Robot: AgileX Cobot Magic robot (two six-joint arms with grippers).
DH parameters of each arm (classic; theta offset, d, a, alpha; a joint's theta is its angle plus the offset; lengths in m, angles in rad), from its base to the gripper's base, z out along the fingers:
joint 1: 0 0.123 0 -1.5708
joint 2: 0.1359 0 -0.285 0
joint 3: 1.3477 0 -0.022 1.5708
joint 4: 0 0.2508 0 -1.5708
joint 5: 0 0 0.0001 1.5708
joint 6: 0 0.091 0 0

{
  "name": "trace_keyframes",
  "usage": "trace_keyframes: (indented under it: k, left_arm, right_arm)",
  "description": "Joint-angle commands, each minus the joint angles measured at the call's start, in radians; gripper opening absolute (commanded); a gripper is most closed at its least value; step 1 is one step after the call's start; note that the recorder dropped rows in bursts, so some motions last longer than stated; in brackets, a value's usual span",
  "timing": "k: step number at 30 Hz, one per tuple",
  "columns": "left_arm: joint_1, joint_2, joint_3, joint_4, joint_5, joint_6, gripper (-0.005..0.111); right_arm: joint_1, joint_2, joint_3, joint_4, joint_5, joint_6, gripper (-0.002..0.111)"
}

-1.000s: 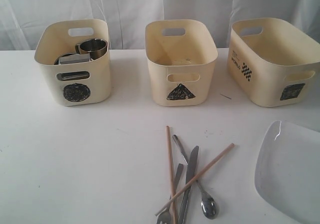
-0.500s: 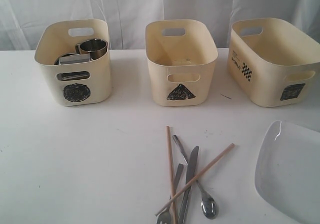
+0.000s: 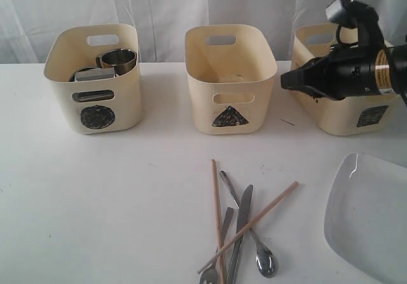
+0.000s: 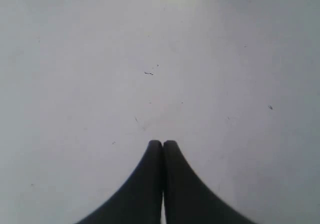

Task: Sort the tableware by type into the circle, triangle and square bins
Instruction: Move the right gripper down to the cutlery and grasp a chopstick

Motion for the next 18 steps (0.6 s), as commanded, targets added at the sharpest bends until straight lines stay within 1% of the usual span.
trace_keyframes:
  k: [1, 2, 3, 4, 5, 7, 8, 9, 10, 11, 12, 13, 14, 15, 17, 18]
  left_arm:
    - [0.002, -0.004, 0.009, -0.003, 0.015, -0.002, 0.0]
    - [0.002, -0.004, 0.009, -0.003, 0.015, -0.002, 0.0]
    - [0.002, -0.004, 0.009, -0.003, 0.015, -0.002, 0.0]
    - [0.002, -0.004, 0.009, -0.003, 0.015, -0.002, 0.0]
    - [0.002, -0.004, 0.009, -0.003, 0.015, -0.002, 0.0]
    - [0.002, -0.004, 0.009, -0.003, 0.015, -0.002, 0.0]
    - [0.002, -0.004, 0.009, -0.003, 0.015, -0.002, 0.0]
    - [0.002, -0.004, 0.009, -0.003, 0.015, -0.002, 0.0]
    - [0.002, -0.004, 0.009, -0.003, 0.015, -0.002, 0.0]
    - [0.002, -0.004, 0.009, -0.003, 0.015, -0.002, 0.0]
    - [0.002, -0.004, 0.009, -0.003, 0.015, -0.002, 0.0]
    - [0.002, -0.004, 0.009, -0.003, 0.015, -0.002, 0.0]
    - [0.002, -0.004, 0.009, -0.003, 0.015, -0.002, 0.0]
    - [0.002, -0.004, 0.009, -0.003, 0.015, -0.002, 0.0]
    - [0.002, -0.004, 0.009, -0.003, 0.015, -0.002, 0.0]
    - [0.002, -0.004, 0.009, -0.003, 0.015, -0.002, 0.0]
  right_arm:
    - [0.077, -0.062, 0.005, -0.048, 0.017, -0.043, 0.0]
    - [0.126, -0.102, 0.006, -0.048, 0.069, -0.123, 0.0]
    - [0.182, -0.14, 0.008, -0.048, 0.161, -0.182, 0.0]
    - [0.259, -0.195, 0.009, -0.048, 0.392, -0.22, 0.0]
    - [0.298, -0.221, 0.009, -0.048, 0.543, -0.217, 0.0]
    - [0.377, -0.246, 0.009, -0.048, 0.935, -0.228, 0.0]
    - [0.395, -0.248, 0.009, -0.048, 1.082, -0.266, 0.0]
    - [0.406, -0.248, 0.007, 0.046, 1.186, -0.37, 0.0]
    - [0.406, -0.242, 0.002, 0.204, 1.251, -0.534, 0.0]
    - [0.406, -0.235, -0.005, 0.407, 1.284, -0.692, 0.0]
    - [0.406, -0.226, -0.013, 0.624, 1.313, -0.918, 0.0]
    - [0.406, -0.217, -0.021, 0.853, 1.354, -1.188, 0.0]
    - [0.406, -0.208, -0.03, 1.044, 1.388, -1.428, 0.0]
    - [0.406, -0.201, -0.04, 1.288, 1.438, -1.738, 0.0]
    - [0.406, -0.183, -0.059, 1.733, 1.609, -2.344, 0.0]
    - [0.406, -0.172, -0.067, 1.866, 1.708, -2.564, 0.0]
